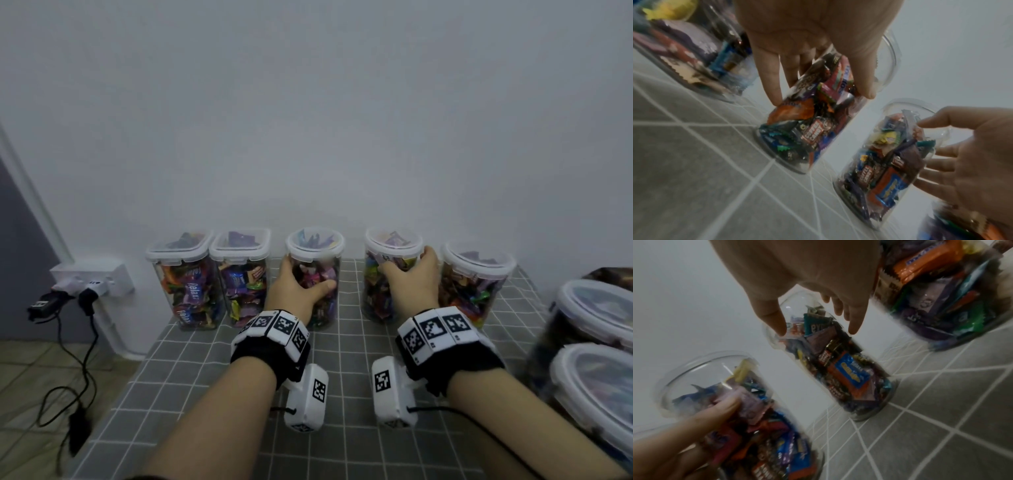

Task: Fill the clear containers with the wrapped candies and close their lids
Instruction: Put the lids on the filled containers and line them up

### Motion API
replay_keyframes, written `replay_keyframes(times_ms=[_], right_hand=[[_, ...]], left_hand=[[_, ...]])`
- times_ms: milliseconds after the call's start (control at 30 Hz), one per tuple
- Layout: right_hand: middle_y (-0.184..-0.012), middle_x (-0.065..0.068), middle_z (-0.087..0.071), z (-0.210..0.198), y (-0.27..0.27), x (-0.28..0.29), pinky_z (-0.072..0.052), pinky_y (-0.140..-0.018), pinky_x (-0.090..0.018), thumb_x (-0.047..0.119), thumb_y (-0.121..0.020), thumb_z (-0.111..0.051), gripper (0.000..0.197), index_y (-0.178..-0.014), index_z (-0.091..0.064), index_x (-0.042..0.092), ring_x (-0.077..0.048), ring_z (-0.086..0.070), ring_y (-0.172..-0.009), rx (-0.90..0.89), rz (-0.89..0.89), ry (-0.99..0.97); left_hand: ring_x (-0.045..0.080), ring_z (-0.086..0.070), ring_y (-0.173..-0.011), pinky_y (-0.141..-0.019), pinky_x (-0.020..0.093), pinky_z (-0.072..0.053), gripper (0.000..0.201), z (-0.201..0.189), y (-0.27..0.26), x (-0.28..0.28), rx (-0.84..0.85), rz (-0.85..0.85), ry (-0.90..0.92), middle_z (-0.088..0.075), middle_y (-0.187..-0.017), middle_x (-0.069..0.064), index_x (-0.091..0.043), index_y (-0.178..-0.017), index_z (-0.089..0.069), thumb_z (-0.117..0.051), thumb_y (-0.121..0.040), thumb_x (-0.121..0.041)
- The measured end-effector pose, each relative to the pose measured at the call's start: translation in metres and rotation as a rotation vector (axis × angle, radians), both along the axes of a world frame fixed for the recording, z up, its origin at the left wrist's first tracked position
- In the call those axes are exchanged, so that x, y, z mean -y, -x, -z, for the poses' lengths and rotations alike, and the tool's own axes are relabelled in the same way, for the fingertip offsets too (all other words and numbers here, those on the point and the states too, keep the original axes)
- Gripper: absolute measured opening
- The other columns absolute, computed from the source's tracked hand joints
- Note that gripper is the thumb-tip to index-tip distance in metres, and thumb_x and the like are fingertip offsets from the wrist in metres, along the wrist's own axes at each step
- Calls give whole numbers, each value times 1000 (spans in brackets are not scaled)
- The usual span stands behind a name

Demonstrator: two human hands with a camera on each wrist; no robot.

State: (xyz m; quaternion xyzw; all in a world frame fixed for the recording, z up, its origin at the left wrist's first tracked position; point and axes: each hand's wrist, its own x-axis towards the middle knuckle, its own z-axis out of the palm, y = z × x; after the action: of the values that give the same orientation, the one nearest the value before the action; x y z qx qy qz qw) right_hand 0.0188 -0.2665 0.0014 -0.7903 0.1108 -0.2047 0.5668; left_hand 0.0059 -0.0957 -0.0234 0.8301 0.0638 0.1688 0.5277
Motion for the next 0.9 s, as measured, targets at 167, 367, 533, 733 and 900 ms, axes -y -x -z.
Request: replay_keyframes(times_ms=[167,367,533,733,900], right_hand=[[-119,-1,-49,8,-11,5,-42,-95,-37,17,-71,-76,79,-135,-30,15,-21,-49,-106,-72,-116,-74],[-117,0,-52,13,-13,-1,-45,-96,-39,24,-69,-81,76,-129,-36,13,-19,-51,-106,-61,-165,-15],[-121,-4,-53,13,-15,-9,-46,-95,-42,26,-68,-82,76,-127,-36,12,-21,-52,-106,-50,-168,23],[-124,-9,-53,15,-17,-15,-46,-95,-44,31,-65,-83,80,-127,-36,9,-28,-53,-112,-41,-118,63],[-122,-8,-54,17,-18,-13,-46,-93,-40,31,-65,-83,79,-125,-37,9,-27,-54,-110,-29,-106,59]], left_hand=[[22,-55,-117,-95,26,-40,74,4,-5,-5,22,28,33,-59,-128,1,-22,-135,-44,-80,-71,-32],[22,-55,-118,-103,40,-42,73,9,-9,-13,10,94,14,-59,-128,2,-23,-136,-41,-77,-74,-31],[22,-48,-127,-108,42,-37,79,15,-6,-12,-37,127,-5,-50,-139,4,-19,-148,-23,-68,-84,-28],[24,-49,-124,-103,35,-39,95,15,-1,15,9,-116,113,-51,-136,4,-18,-143,-28,-83,-67,-32],[28,-49,-121,-98,36,-41,86,14,-5,21,-36,-201,42,-51,-133,9,-11,-135,-36,-83,-66,-30]])
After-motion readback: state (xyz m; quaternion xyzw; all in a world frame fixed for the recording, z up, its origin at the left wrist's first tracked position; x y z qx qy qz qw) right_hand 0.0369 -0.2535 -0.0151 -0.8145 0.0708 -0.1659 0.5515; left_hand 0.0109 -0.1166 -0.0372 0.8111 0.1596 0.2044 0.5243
